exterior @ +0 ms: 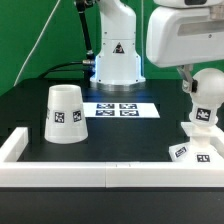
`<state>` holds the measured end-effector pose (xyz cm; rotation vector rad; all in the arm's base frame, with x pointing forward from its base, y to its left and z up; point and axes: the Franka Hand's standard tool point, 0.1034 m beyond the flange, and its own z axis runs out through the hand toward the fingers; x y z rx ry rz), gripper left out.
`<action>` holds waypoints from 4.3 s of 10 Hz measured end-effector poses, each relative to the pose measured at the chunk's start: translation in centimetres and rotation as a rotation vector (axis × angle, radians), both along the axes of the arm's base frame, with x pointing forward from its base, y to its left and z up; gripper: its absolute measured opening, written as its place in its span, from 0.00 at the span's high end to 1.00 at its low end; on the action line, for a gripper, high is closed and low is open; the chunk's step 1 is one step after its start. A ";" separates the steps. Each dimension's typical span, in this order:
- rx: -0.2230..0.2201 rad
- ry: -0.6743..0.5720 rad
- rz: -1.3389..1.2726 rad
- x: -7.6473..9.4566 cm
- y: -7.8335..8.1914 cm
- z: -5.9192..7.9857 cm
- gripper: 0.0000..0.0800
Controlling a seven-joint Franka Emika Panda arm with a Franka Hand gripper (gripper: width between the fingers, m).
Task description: Assemble lamp
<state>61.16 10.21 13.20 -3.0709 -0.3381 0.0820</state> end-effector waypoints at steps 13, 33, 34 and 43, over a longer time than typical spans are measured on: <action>0.035 0.008 -1.108 -0.6 -0.5 0.0 0.28; 0.030 -0.077 -0.149 -0.5 0.4 -0.5 0.13; 0.028 -0.083 -0.045 -0.5 0.4 -0.6 0.13; 0.004 -0.117 0.612 0.0 -0.1 -0.6 0.13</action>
Offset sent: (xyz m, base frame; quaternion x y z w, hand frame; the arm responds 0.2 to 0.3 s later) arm -0.0146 -0.0018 -0.0014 -0.0042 0.0313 0.1490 0.9883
